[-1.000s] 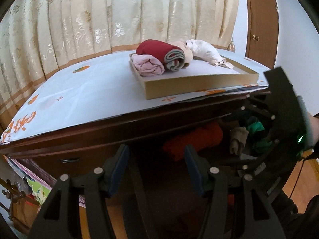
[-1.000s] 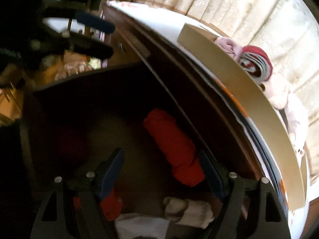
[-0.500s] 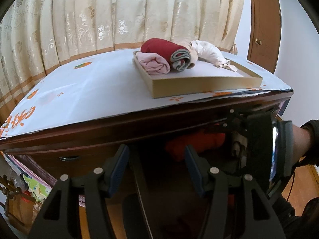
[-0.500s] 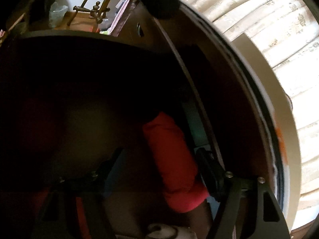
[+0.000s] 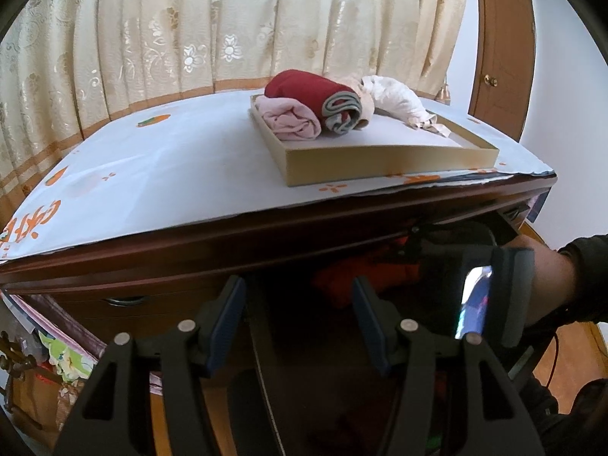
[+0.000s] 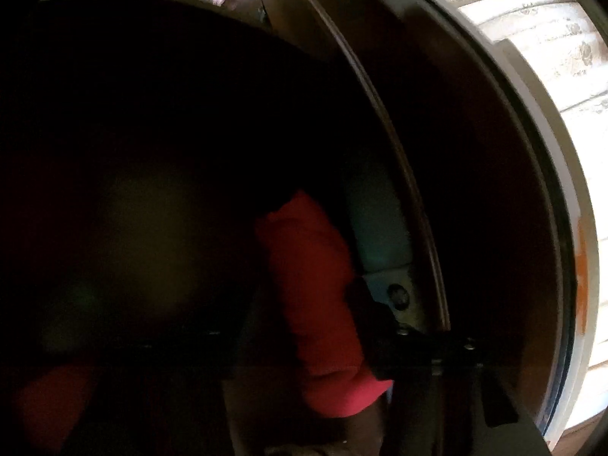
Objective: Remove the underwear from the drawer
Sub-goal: 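Close the right tool on red underwear while the left tool reaches into the drawer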
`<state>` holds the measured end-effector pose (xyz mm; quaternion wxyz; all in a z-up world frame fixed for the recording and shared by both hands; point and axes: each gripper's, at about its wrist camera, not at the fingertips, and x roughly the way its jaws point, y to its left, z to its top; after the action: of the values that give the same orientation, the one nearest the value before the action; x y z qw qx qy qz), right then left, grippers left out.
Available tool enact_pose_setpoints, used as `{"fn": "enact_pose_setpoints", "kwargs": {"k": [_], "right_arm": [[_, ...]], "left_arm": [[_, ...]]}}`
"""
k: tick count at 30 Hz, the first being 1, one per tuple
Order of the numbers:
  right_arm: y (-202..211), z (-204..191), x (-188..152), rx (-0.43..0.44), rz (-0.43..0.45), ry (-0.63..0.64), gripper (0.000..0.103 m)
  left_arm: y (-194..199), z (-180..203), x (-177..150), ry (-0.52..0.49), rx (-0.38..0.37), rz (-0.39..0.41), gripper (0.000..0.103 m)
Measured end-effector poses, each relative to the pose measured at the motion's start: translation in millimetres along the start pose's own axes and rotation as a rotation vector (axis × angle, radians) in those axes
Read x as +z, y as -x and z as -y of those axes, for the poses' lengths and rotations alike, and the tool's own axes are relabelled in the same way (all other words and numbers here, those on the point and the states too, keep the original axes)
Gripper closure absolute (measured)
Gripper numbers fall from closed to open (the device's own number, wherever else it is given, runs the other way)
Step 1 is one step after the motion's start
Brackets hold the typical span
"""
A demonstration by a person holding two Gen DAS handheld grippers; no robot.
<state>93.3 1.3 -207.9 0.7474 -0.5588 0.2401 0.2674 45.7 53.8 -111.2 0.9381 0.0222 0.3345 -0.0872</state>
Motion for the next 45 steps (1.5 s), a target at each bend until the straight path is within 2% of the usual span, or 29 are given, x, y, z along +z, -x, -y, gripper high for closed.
{"fn": "enact_pose_setpoints", "kwargs": {"k": [5, 6, 7, 10, 13, 18, 23, 29, 30, 31, 33, 35, 36, 41, 45], "right_arm": [[-3.3, -9.7, -0.7, -0.051, -0.018, 0.04, 0.06], [-3.5, -10.7, -1.4, -0.056, -0.02, 0.043, 0.062], [-2.5, -8.7, -2.0, -0.059, -0.019, 0.027, 0.07], [4.5, 4.4, -4.4, -0.004, -0.008, -0.058, 0.079], [19.2, 14.7, -9.6, 0.007, 0.008, -0.101, 0.08], [52.9, 42.8, -27.8, 0.14, 0.016, -0.26, 0.08], [85.0, 79.7, -64.3, 0.297, 0.025, -0.467, 0.081], [120.6, 109.6, -98.9, 0.397, 0.053, -0.742, 0.081], [119.3, 114.5, -89.7, 0.408, 0.05, -0.778, 0.081], [122.1, 117.1, -101.4, 0.412, 0.038, -0.827, 0.081], [116.0, 129.0, -102.1, 0.425, 0.026, -0.892, 0.081], [113.8, 132.7, -132.5, 0.434, 0.007, -0.951, 0.081], [106.3, 129.7, -134.3, 0.433, -0.01, -0.968, 0.081], [78.1, 131.1, -152.1, 0.414, -0.066, -0.988, 0.08], [64.4, 125.8, -143.1, 0.402, -0.064, -0.969, 0.079]], "left_arm": [[2.4, 1.6, 0.5, -0.001, -0.002, 0.001, 0.044], [3.0, 2.1, 0.6, -0.001, -0.002, 0.002, 0.044], [4.0, 2.6, 1.0, -0.002, -0.002, 0.003, 0.044], [6.1, 3.4, 1.9, -0.002, 0.001, 0.005, 0.044], [7.5, 4.5, 3.6, -0.005, 0.006, 0.006, 0.044], [6.0, 8.0, 4.6, -0.013, 0.0, -0.002, 0.044], [0.9, 19.7, 5.6, -0.031, -0.007, -0.014, 0.044], [-12.4, 41.6, 2.6, -0.065, -0.039, -0.062, 0.044], [-14.7, 46.7, 3.1, -0.076, -0.045, -0.068, 0.044], [-15.4, 51.8, 3.5, -0.087, -0.05, -0.07, 0.044], [-16.4, 63.1, 5.4, -0.111, -0.069, -0.074, 0.044], [-17.4, 72.4, 8.7, -0.123, -0.087, -0.077, 0.044], [-17.8, 77.5, 10.4, -0.133, -0.089, -0.076, 0.044], [-19.4, 94.4, 16.2, -0.162, -0.09, -0.077, 0.044], [-16.9, 99.0, 17.3, -0.175, -0.082, -0.078, 0.044]]}}
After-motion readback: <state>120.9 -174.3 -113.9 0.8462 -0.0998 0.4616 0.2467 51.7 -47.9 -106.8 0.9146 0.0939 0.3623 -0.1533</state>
